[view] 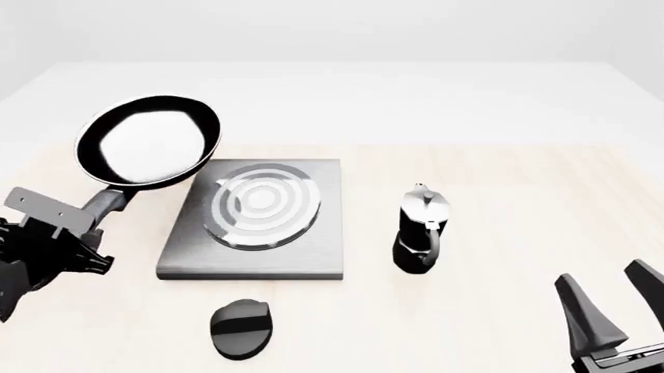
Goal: Turn on the stove and put the frying pan on it.
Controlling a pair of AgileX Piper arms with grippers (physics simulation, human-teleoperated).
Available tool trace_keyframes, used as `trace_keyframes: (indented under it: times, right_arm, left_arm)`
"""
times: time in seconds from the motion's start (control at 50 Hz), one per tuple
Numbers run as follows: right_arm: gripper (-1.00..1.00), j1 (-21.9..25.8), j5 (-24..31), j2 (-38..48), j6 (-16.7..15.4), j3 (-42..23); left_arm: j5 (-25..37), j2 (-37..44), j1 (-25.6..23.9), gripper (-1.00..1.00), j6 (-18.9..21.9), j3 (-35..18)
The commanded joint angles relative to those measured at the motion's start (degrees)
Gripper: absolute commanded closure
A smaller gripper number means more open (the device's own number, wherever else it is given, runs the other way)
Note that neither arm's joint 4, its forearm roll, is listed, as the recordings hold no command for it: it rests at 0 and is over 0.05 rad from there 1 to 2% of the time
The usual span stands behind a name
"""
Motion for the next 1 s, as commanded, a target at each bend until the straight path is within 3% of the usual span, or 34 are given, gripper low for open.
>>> trace_keyframes:
  times: [0.02,0.66,1.0]
  right_arm:
    - [-1.0,0.3,0.8,-0.8,0.2,-0.5]
    - [-1.0,-0.5,2.4,-2.2,0.9,-1.3]
    - [-1.0,-0.6,1.8,-2.2,1.1,-0.8]
  left_arm:
    - [1.8,-7.8,-5.4,1.0,0.5,2.2]
    - [4.7,-14.4,-18.3,1.0,-0.5,5.4]
    - [1.6,-11.6,-20.7,1.0,0.6,7.4]
